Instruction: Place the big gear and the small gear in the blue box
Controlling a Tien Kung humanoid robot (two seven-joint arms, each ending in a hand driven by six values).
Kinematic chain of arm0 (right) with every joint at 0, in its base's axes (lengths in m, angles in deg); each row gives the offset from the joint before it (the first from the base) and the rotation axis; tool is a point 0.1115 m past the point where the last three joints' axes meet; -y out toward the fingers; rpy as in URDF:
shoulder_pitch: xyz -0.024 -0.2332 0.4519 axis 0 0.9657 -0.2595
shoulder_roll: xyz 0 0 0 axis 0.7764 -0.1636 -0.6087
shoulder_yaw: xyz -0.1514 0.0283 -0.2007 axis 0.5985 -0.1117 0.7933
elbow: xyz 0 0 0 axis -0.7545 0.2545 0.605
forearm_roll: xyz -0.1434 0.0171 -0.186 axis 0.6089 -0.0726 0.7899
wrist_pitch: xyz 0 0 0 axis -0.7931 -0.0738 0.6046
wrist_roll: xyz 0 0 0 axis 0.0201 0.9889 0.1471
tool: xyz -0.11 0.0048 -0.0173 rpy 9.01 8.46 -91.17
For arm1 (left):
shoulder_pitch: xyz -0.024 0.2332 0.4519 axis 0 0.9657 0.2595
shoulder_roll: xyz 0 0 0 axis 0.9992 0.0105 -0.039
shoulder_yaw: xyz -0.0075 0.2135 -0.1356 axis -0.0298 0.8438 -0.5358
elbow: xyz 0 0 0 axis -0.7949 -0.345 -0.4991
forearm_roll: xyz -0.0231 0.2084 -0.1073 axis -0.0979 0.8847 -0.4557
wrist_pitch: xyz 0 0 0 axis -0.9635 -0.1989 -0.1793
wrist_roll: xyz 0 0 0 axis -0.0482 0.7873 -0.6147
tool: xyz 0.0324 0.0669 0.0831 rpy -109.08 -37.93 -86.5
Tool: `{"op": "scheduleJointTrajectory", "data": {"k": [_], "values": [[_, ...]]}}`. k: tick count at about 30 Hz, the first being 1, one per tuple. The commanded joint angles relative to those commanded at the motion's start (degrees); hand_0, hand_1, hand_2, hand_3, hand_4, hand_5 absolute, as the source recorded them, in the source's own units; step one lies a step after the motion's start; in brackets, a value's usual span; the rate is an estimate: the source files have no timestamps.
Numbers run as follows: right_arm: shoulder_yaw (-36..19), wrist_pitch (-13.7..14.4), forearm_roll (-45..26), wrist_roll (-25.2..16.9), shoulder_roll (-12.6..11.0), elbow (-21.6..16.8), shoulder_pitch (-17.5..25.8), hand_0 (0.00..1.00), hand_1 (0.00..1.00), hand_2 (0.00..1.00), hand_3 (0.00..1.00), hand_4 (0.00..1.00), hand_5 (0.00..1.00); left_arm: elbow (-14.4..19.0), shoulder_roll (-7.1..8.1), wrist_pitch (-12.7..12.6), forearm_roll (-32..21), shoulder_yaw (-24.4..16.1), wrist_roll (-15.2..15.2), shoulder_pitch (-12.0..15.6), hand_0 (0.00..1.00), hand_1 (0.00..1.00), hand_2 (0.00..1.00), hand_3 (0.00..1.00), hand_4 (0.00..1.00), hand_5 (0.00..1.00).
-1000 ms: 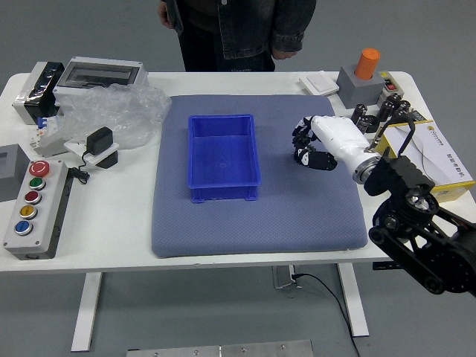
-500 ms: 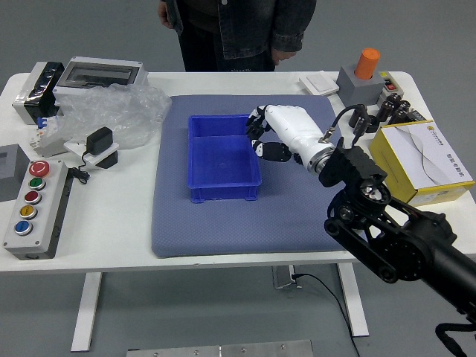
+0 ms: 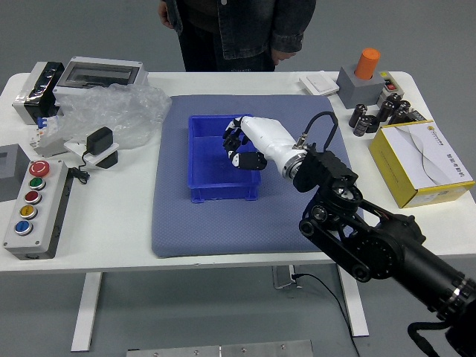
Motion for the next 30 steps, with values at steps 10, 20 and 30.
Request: {"op": "scheduleJointTrajectory", "data": {"k": [10, 20, 30], "values": [[-0.54, -1.35, -0.42, 0.68, 0.31, 0.08, -0.3, 0.739, 0.695, 0.872, 0.946, 0.756, 0.311, 0.0, -0.04, 0.04, 0.22, -0.22, 0.01, -0.07, 0.731, 0.68, 0.706, 0.709, 0.434, 0.021], [-1.52, -0.83, -0.55, 0.45, -3.51, -0.21, -1.61, 0.719, 0.663, 0.825, 0.855, 0.754, 0.309, 0.0, 0.1, 0.02, 0.18, -0.19, 0.02, -0.14, 0.73, 0.681, 0.707, 0.709, 0.438, 0.019], [0.1, -1.23, -3.53, -0.31, -7.64, 6.56, -4.22, 0.711, 0.658, 0.789, 0.778, 0.737, 0.307, 0.0, 0.22, 0.05, 0.34, -0.34, 0.02, -0.28, 0.73, 0.68, 0.704, 0.708, 0.441, 0.017]]}}
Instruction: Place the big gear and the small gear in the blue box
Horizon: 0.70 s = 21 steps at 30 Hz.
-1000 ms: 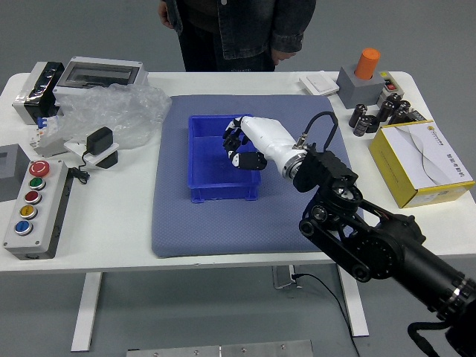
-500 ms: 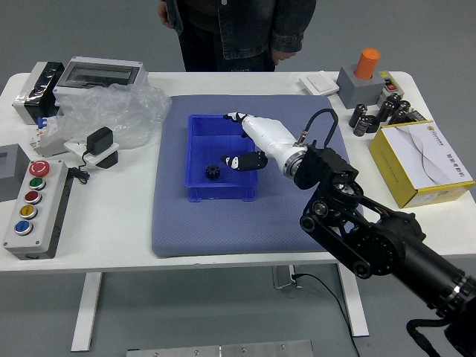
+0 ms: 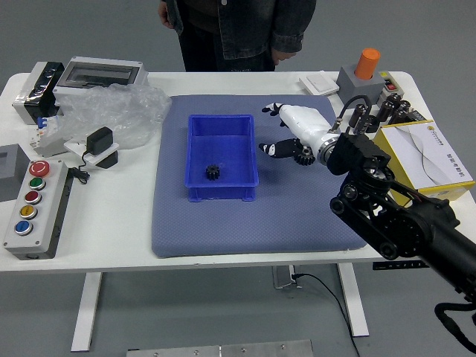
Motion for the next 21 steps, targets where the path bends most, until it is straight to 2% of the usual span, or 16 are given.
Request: {"op": "scheduleJointTrajectory", "data": {"k": [12, 17, 21], "values": [[1.88, -2.93, -0.27, 0.66, -0.23, 13.53, -4.14, 0.727, 0.667, 0.801, 0.783, 0.73, 0.297, 0.0, 0.12, 0.02, 0.17, -0.04, -0.05, -0.06, 0.729, 0.679, 0.704, 0.706, 0.443, 0.016], [2.44, -3.82, -0.78, 0.9, 0.13, 17.06, -5.1, 0.727, 0.667, 0.801, 0.783, 0.73, 0.297, 0.0, 0.12, 0.01, 0.09, 0.01, -0.05, -0.05, 0.729, 0.679, 0.704, 0.706, 0.443, 0.016], [2.61, -3.97, -1.13, 0.95, 0.63, 18.31, -5.3, 0.728, 0.669, 0.802, 0.789, 0.728, 0.293, 0.0, 0.12, 0.0, 0.06, 0.03, -0.06, -0.03, 0.73, 0.679, 0.704, 0.707, 0.444, 0.016]]}}
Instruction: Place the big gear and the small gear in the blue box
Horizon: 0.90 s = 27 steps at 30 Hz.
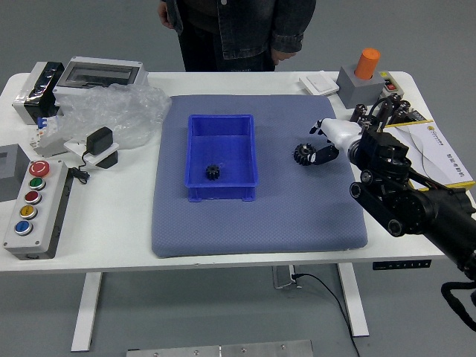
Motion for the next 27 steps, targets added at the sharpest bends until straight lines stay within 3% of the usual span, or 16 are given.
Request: {"op": "scheduleJointTrajectory", "data": {"k": [17, 27], "values": [[0.39, 0.29, -1.15, 0.31, 1.76, 0.8, -0.06, 0.718, 0.658, 0.798, 0.784, 0.719, 0.295, 0.0, -0.07, 0.01, 0.03, -0.09, -0.01, -0.04, 0.729, 0.677, 0.704, 0.703, 0.447, 0.016], [0.28, -0.64, -1.43, 1.41, 1.27, -1.44, -0.74, 0.715, 0.656, 0.794, 0.779, 0.716, 0.292, 0.0, -0.02, 0.01, 0.13, -0.43, -0.02, 0.13, 0.729, 0.677, 0.704, 0.702, 0.448, 0.014]]}}
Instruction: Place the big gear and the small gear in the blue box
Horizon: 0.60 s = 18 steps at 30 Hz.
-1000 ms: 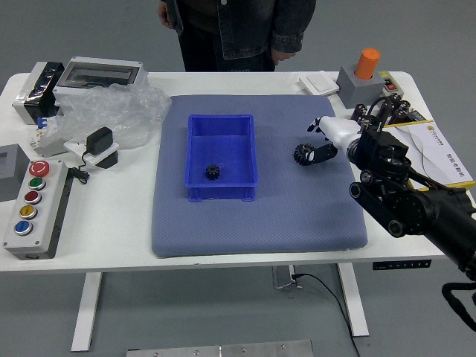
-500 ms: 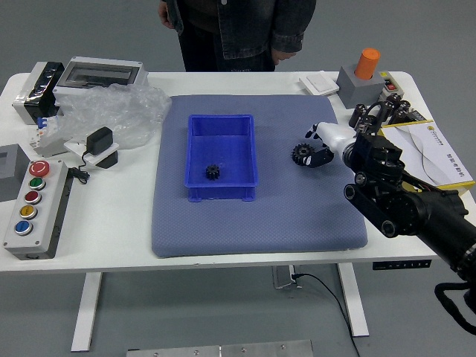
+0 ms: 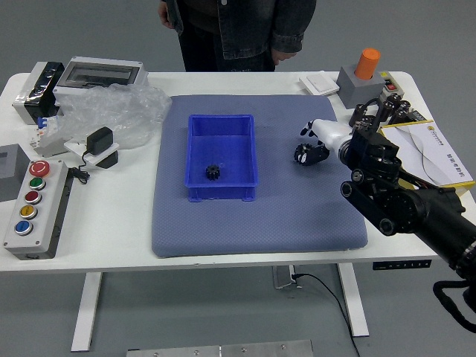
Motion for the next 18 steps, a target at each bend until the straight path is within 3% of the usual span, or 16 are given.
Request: {"op": "scheduleJointTrajectory", "data": {"k": [18], "values": [[0.11, -0.08, -0.36, 0.11, 0.93, 1.85, 0.16, 0.715, 0.656, 0.795, 0.776, 0.708, 0.292, 0.0, -0.13, 0.0, -0.09, 0.47, -0.08, -0.06, 0.729, 0.677, 0.707, 0.701, 0.451, 0.014]]}}
